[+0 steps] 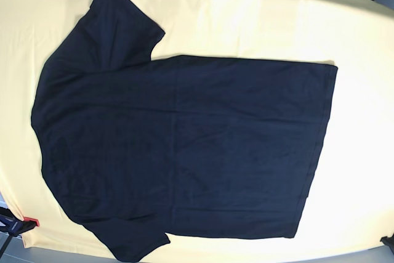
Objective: Fold the T-shirt properly
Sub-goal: 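Move both grippers from rest toward the black T-shirt, then lower the left gripper onto the shirt's hem corner and grasp it, then lower the right gripper onto the shirt shoulder by the sleeve and grasp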
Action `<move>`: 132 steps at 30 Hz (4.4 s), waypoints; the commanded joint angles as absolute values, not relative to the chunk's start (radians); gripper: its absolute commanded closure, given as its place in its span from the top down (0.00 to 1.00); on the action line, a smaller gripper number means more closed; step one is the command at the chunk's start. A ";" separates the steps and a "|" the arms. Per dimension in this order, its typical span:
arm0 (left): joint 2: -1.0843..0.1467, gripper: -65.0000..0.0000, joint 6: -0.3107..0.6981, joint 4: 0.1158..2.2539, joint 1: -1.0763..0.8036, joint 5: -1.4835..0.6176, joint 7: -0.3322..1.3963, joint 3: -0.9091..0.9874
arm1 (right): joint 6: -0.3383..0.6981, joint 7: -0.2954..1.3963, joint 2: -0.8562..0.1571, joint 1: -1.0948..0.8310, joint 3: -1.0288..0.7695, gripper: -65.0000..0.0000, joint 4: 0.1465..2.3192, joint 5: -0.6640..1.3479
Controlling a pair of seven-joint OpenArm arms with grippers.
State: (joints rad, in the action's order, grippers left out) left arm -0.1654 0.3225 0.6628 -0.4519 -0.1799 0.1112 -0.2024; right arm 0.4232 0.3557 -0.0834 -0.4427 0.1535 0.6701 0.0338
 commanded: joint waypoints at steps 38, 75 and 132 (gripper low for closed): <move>-0.847 0.00 0.218 2.266 -1.120 -0.019 0.312 0.308 | 0.015 0.651 -0.514 -1.267 0.075 0.00 2.356 -0.406; -1.130 0.56 0.532 1.520 0.076 0.307 -0.290 -0.515 | 0.192 0.535 -0.477 -0.937 -0.105 0.00 2.356 -0.074; -1.158 0.00 0.566 1.730 0.144 0.276 -0.096 -0.525 | 0.251 0.499 -0.608 -0.616 -0.106 0.33 2.051 -0.113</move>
